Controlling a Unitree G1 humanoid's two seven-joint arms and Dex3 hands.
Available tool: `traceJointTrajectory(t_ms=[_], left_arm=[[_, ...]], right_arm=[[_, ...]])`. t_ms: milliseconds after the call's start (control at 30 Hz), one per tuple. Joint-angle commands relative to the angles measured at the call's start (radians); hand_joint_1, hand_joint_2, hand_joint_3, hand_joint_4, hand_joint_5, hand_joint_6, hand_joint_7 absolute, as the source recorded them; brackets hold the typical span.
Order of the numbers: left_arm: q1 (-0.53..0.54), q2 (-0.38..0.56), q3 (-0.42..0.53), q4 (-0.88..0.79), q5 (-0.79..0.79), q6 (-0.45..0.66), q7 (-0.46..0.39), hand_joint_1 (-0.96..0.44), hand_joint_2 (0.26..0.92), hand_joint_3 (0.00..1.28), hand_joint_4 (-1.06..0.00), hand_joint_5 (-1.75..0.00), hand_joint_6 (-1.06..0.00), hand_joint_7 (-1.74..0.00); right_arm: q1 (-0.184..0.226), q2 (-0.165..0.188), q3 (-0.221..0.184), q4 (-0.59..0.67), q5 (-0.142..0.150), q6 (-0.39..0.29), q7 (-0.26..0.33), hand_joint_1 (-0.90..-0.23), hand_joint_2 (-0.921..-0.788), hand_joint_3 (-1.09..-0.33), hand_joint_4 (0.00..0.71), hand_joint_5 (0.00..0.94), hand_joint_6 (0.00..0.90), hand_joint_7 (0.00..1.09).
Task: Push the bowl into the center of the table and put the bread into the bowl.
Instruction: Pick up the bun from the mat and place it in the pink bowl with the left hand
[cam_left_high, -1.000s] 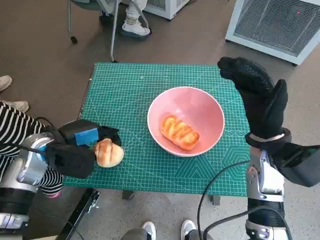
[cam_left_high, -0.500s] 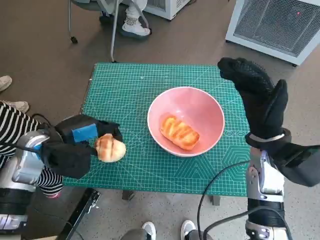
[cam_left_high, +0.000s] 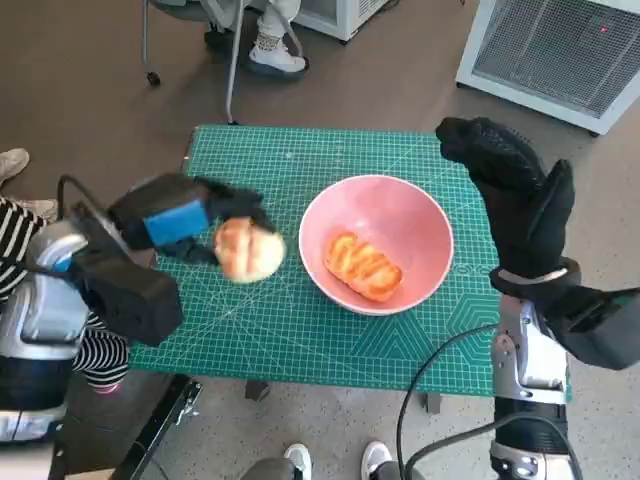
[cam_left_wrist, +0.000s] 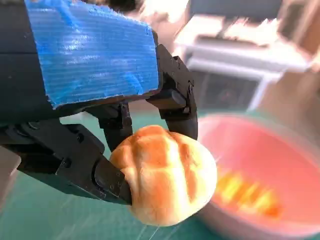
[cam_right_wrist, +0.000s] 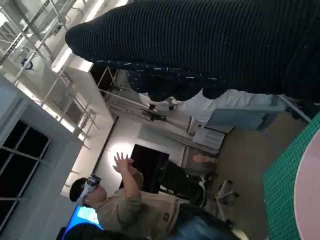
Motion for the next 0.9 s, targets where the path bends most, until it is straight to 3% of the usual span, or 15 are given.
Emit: traceJointTrajectory(t_ms=[33, 233, 400, 900], left_arm=[[-0.076, -0.08, -0.042, -0.023, 0.02, 0.011, 0.034, 0.0, 0.915, 0.04, -0.75, -1.14, -0.65, -1.11], [-0.151, -0.168, -0.106, 0.054, 0.083, -0.023, 0.093, 0.0, 0.908, 0.04, -0.77, -1.12, -0.67, -1.08], [-0.245, -0.228, -0.153, 0.22, 0.13, -0.096, 0.148, 0.0, 0.903, 0.03, -0.78, -1.16, -0.71, -0.99], [-0.442, -0.368, -0.253, 0.656, 0.252, -0.174, 0.32, 0.0, 0.913, 0.04, -0.78, -1.08, -0.63, -1.15]], right_arm=[[0.0, 0.009, 0.001, 0.032, 0.007, 0.004, 0.012, -0.735, -0.921, -0.699, 0.169, 0.002, 0.011, 0.6], [-0.001, 0.011, -0.001, 0.036, 0.013, 0.009, 0.018, -0.729, -0.921, -0.695, 0.161, 0.0, 0.02, 0.6], [0.004, 0.008, -0.001, 0.03, 0.014, 0.013, 0.017, -0.73, -0.921, -0.686, 0.159, 0.001, 0.029, 0.61], [0.018, -0.013, -0.007, 0.018, 0.008, 0.011, 0.015, -0.731, -0.921, -0.68, 0.172, 0.007, 0.023, 0.59]])
